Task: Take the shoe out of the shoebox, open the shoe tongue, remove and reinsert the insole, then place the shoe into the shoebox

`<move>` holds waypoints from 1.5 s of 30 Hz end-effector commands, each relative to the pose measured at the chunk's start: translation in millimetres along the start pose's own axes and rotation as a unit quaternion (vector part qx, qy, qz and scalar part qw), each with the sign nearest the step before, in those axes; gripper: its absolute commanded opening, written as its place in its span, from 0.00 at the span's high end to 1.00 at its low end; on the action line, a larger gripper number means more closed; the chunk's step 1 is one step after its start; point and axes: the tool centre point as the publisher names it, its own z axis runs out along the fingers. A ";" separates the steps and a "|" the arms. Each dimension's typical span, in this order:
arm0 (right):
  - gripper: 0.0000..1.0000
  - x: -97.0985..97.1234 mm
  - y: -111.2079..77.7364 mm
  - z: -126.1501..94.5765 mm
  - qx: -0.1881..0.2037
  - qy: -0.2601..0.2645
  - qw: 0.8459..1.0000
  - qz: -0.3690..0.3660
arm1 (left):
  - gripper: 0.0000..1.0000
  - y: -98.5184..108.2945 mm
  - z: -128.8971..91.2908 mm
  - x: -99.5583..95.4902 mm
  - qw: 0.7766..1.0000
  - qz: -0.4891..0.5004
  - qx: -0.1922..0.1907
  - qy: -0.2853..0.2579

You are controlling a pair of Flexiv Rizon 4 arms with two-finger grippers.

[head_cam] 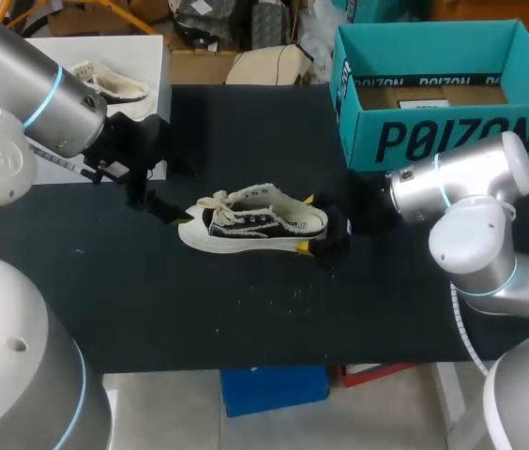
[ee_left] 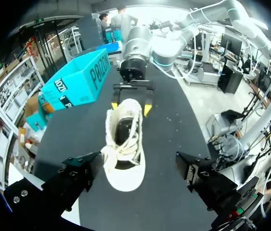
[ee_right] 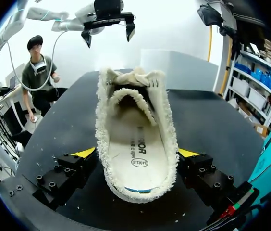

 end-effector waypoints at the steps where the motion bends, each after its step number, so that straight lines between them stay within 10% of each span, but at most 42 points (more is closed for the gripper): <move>1: 0.00 -2.4 -5.1 6.4 -0.001 -0.004 1.000 0.001 | 0.00 0.7 1.7 0.5 1.000 0.001 0.000 -0.002; 32: 0.00 -5.9 -6.1 8.7 -0.011 0.007 1.000 0.005 | 0.00 0.7 1.7 0.5 1.000 0.001 0.000 -0.002; 35: 1.00 0.1 -6.2 13.1 -0.033 0.046 0.998 0.008 | 0.00 0.7 1.7 0.5 1.000 0.001 0.000 -0.002; 45: 1.00 0.1 -6.2 13.1 -0.033 0.046 0.998 0.008 | 0.00 -1.9 0.9 -0.8 0.999 -0.024 -0.027 -0.017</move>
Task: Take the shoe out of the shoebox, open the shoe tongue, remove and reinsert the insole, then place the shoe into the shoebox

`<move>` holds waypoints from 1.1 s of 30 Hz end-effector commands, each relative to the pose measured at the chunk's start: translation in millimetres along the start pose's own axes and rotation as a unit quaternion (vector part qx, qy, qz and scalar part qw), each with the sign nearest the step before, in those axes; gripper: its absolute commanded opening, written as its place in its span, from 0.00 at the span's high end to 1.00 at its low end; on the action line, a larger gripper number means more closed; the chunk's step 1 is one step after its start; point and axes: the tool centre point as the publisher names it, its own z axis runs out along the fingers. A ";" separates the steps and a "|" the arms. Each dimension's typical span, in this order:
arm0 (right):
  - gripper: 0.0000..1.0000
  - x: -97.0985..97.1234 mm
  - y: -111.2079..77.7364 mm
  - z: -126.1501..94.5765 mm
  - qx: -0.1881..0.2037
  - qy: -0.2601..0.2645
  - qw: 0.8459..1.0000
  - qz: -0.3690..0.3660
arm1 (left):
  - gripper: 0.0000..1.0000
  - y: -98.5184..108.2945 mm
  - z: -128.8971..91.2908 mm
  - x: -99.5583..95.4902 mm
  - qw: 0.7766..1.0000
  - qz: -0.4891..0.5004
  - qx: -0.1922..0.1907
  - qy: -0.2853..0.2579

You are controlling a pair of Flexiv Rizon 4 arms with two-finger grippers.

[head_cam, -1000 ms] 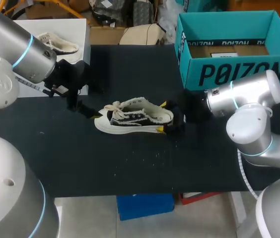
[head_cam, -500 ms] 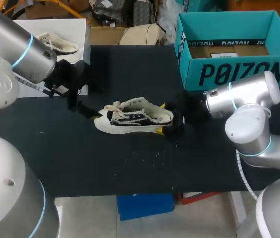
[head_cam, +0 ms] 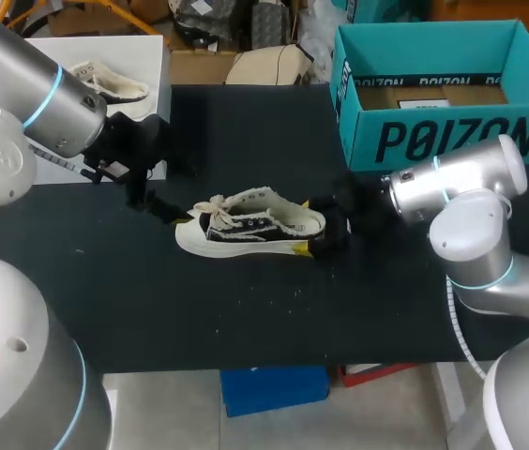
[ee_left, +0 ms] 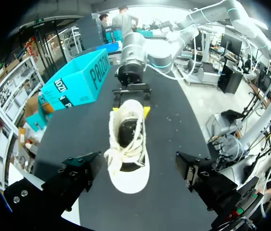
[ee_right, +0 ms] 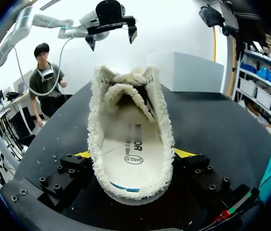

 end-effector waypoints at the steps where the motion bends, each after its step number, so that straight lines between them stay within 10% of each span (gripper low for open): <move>1: 1.00 -1.9 -2.3 2.3 0.001 0.001 1.000 0.001 | 0.00 -4.8 -0.3 -1.5 0.998 -0.045 -0.029 -0.027; 9: 1.00 -1.9 -2.3 2.3 0.001 0.001 1.000 0.001 | 0.00 -35.3 14.5 11.2 0.958 -0.233 -0.126 -0.110; 28: 1.00 -1.9 -2.3 2.3 0.001 0.001 1.000 0.001 | 0.00 -56.3 20.1 19.6 0.980 -0.167 -0.082 -0.067; 33: 1.00 -1.9 -2.3 2.3 0.001 0.001 1.000 0.001 | 0.00 -64.4 40.3 -16.4 0.848 -0.446 -0.254 -0.129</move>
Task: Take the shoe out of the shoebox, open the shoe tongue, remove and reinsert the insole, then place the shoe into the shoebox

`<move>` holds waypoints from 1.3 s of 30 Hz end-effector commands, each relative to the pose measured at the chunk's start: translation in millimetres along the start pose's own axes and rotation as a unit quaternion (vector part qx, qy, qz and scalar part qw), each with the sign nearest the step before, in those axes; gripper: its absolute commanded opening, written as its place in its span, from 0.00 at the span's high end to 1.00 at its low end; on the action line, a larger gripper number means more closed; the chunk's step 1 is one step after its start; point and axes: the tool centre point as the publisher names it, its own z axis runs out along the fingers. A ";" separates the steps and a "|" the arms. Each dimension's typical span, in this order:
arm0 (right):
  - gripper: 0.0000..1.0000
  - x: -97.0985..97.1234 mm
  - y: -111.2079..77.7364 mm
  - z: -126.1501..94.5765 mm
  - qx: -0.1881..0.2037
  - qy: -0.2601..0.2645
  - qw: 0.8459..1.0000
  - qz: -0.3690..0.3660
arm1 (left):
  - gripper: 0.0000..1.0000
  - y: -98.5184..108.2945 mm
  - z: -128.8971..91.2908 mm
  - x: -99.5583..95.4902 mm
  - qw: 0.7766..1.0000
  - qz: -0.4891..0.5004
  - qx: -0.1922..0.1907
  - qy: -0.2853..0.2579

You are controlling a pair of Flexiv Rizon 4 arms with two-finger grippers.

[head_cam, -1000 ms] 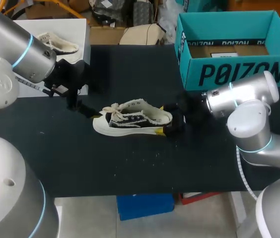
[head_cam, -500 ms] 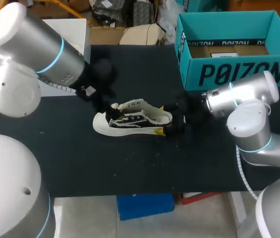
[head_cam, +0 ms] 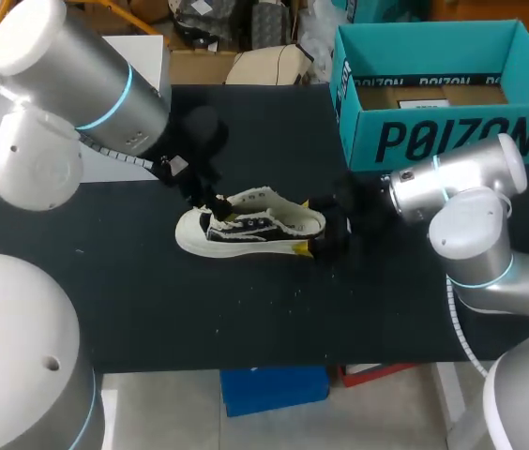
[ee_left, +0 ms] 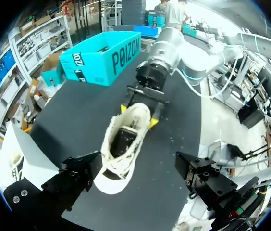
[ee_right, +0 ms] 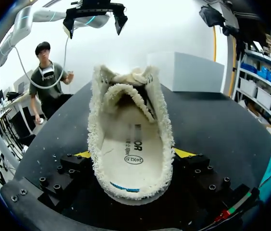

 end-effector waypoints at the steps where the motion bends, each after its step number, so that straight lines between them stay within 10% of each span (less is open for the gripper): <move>1: 1.00 -1.3 -2.0 2.5 0.001 0.000 1.000 0.001 | 0.00 -22.2 26.6 -18.6 0.921 -0.310 -0.214 -0.097; 3: 1.00 -1.3 -2.0 2.5 0.001 0.000 1.000 0.001 | 0.00 -15.0 32.6 -23.2 0.844 -0.442 -0.279 -0.117; 7: 1.00 -1.3 -2.0 2.5 0.001 0.000 1.000 0.001 | 0.00 -10.9 35.3 -22.3 0.807 -0.487 -0.306 -0.132; 24: 1.00 -1.3 -2.0 2.5 0.001 0.000 1.000 0.001 | 0.00 -10.9 35.3 -22.3 0.805 -0.489 -0.308 -0.133; 28: 1.00 -1.3 -2.0 2.5 0.001 0.000 1.000 0.001 | 0.00 -19.3 47.6 -20.1 0.763 -0.530 -0.324 -0.180; 39: 1.00 -1.3 -2.0 2.5 0.001 0.000 1.000 0.001 | 0.00 -28.5 73.5 -16.1 0.737 -0.546 -0.334 -0.217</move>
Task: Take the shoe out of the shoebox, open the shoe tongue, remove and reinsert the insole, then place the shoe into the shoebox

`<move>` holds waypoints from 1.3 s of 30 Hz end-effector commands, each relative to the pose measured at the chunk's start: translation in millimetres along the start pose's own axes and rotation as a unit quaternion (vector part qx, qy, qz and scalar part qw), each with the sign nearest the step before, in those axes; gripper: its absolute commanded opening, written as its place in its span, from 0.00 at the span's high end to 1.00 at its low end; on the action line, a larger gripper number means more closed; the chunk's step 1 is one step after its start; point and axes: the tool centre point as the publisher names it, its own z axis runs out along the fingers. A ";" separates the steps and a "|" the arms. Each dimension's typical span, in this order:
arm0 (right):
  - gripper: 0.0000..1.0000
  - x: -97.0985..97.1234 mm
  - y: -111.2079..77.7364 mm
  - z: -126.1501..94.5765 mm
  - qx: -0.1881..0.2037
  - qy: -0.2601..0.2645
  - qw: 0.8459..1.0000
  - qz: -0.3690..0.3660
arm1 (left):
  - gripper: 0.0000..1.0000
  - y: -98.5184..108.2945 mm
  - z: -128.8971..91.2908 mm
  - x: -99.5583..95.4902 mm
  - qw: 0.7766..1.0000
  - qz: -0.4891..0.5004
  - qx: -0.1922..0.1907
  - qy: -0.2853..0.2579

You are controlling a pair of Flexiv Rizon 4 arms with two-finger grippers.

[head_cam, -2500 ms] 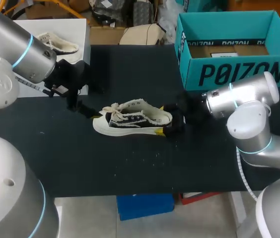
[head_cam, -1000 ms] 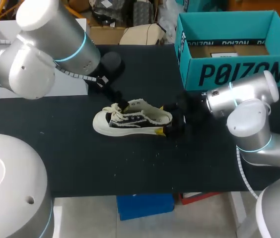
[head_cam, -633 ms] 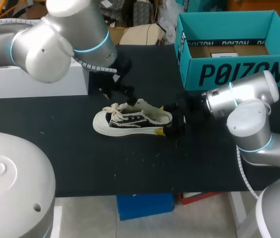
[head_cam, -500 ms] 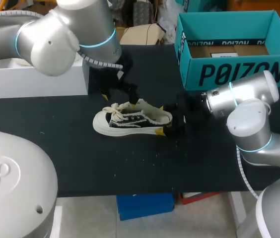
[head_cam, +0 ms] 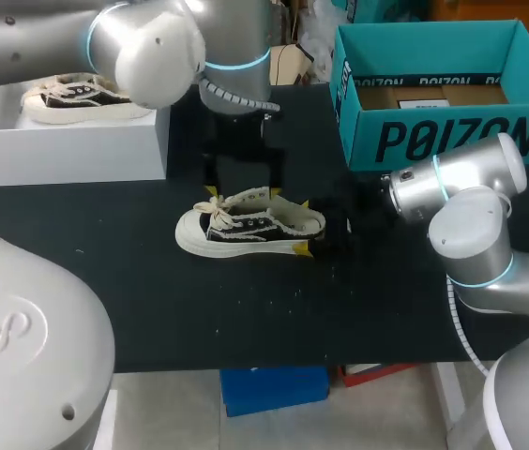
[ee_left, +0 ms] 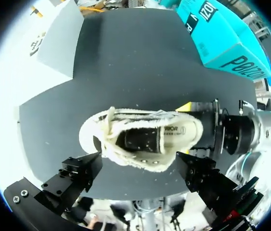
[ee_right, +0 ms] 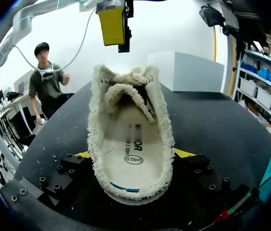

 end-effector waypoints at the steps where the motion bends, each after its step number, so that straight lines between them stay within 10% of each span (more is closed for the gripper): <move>1: 1.00 -1.1 -2.6 2.4 0.000 0.000 1.000 0.000 | 0.00 -7.5 10.4 15.7 0.987 -0.078 -0.067 -0.121; 12: 1.00 -1.1 -2.6 2.4 0.000 0.000 1.000 0.000 | 0.00 -0.1 29.2 30.0 0.977 -0.017 -0.011 -0.215; 33: 1.00 -1.1 -2.6 2.4 0.000 0.000 1.000 0.000 | 0.00 -7.3 50.9 17.6 0.956 -0.033 -0.015 -0.292; 36: 1.00 -1.1 -2.6 2.4 0.000 0.000 1.000 0.000 | 0.52 -7.9 51.0 13.2 0.955 -0.033 -0.013 -0.294; 39: 1.00 -1.1 -2.6 2.4 0.000 0.000 1.000 0.000 | 0.78 -7.8 51.3 9.4 0.954 -0.032 -0.009 -0.297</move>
